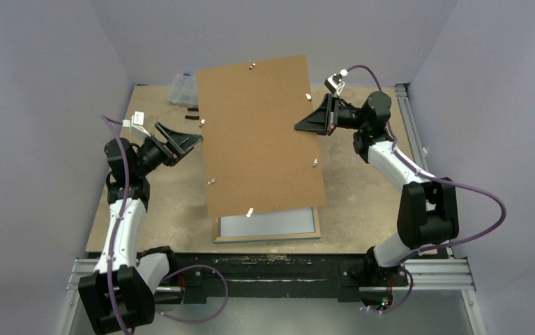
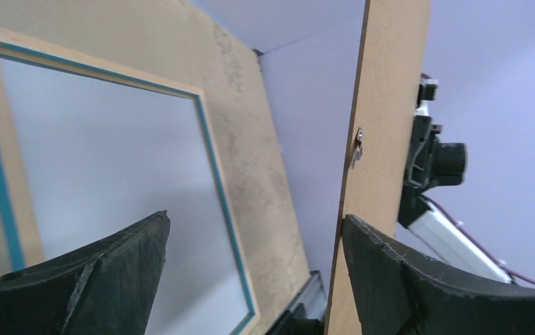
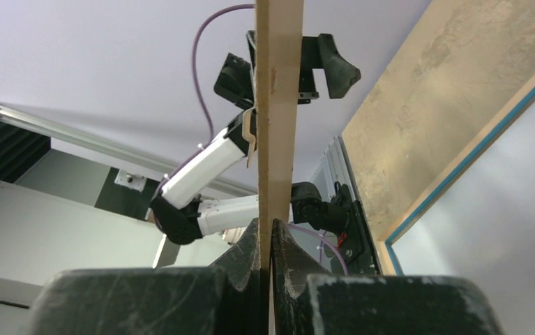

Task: Put the photo into the frame
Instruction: Adjust the photo frame item.

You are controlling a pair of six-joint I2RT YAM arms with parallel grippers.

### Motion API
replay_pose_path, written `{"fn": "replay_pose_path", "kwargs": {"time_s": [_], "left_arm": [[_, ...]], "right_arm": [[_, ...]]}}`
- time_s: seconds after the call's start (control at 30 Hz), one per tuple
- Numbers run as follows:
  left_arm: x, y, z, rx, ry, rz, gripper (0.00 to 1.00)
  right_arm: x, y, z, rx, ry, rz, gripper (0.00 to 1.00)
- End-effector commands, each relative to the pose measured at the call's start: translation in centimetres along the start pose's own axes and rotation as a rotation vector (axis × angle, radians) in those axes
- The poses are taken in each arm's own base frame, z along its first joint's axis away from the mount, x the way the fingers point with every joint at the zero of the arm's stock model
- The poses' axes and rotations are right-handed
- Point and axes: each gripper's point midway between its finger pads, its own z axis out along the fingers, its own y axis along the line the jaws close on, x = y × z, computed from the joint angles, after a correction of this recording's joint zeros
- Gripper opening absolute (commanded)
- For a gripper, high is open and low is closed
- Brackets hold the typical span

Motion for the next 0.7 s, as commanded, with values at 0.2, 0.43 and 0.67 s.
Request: {"fn": "replay_pose_path", "kwargs": {"time_s": [0.2,0.43,0.67], "left_arm": [[2.8,-9.1,-0.2,0.414,0.162,0.198,0.86],[4.3,-10.0,0.7,0.408,0.234,0.224,0.72],[4.1,-9.5,1.0,0.373,0.236,0.208,0.16]], "right_arm": [[0.4,4.3,-0.3,-0.177,-0.004,-0.033,0.00],[0.4,3.2,-0.2,-0.149,-0.005,-0.012,0.00],[0.2,1.7,0.0,-0.077,-0.017,-0.016,0.00]]}}
